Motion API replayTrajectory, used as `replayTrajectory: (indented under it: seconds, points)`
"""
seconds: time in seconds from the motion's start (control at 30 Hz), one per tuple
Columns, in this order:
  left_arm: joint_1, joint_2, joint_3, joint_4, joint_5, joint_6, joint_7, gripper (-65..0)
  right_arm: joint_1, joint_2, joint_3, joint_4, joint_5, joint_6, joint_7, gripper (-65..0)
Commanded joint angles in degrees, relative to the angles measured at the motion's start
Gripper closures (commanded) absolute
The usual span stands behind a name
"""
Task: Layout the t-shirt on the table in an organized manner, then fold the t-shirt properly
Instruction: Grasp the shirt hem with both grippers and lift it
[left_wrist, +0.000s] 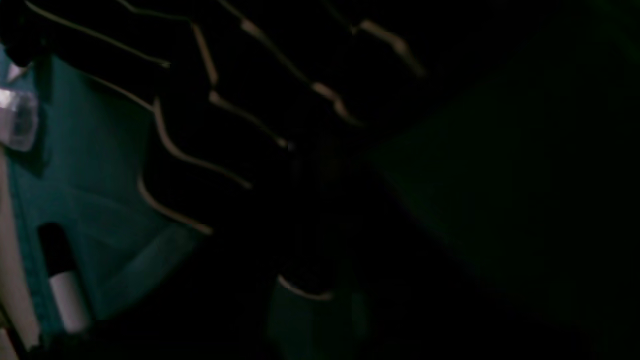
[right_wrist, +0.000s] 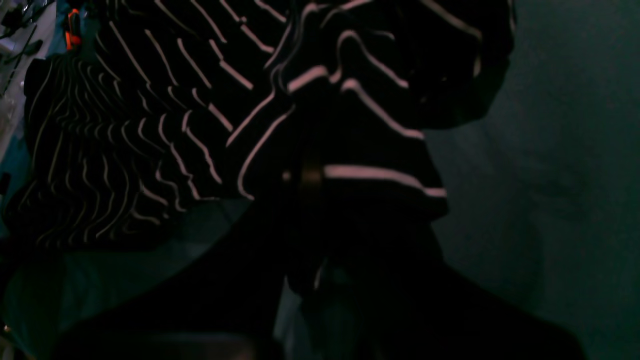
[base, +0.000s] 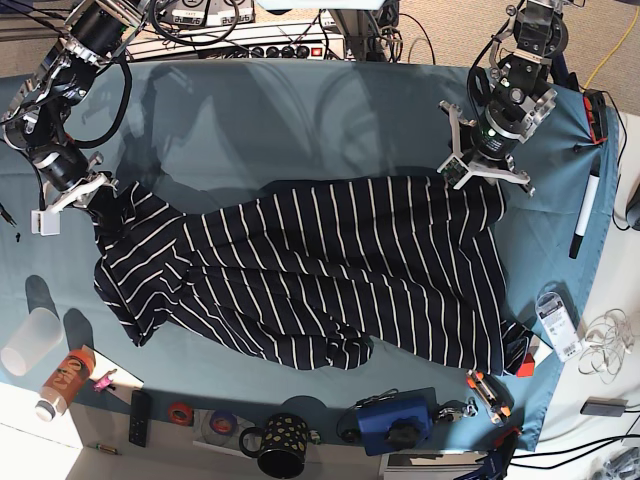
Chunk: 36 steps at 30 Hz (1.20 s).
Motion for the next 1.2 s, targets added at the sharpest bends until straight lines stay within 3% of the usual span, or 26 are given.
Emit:
replayTrajectory:
  seconds: [0.0,0.1,0.23,0.3,0.4,0.53,0.77,0.93,1.17]
  points:
    - [0.6,-0.8,-0.2,-1.1,0.7,-0.9,6.3,0.0,0.7,1.3,0.2,1.0,1.4,0.1,1.7,0.0]
    - [0.6,-0.8,-0.2,-1.1,-0.8,1.9,9.1,0.0,0.7,1.3,0.2,1.0,1.4,0.1,1.8,0.0]
    - [0.6,-0.8,-0.2,0.6,-1.0,13.0,15.6,0.0,0.7,2.0,0.5,1.0,5.2,0.1,1.7,0.0]
    - [0.7,-0.8,-0.2,3.3,-1.0,16.1,19.2,0.0,0.7,2.9,1.0,1.1,10.5,0.1,-0.1,0.0]
    - [1.3,-0.9,-0.2,8.7,-0.8,17.9,23.1,0.0,0.7,3.5,3.0,2.4,15.6,0.1,-5.7,0.0]
    - [4.3,-1.4,-0.2,16.6,1.3,20.3,23.5,0.0,0.3,3.6,7.3,4.8,22.6,0.1,-12.1,0.0]
    - [11.6,-1.4,-0.3,27.3,8.0,23.2,24.7,0.0,-7.6,6.9,10.0,8.3,28.3,0.1,-12.1,0.0]
    - [16.2,-1.4,-0.3,28.7,13.2,23.2,27.3,0.0,-14.4,7.3,11.1,12.7,33.3,0.1,-12.1,0.0]
    - [23.2,-1.4,-5.0,28.7,17.3,26.0,28.0,0.0,-25.2,7.3,11.9,21.4,33.3,0.1,-12.1,0.0]
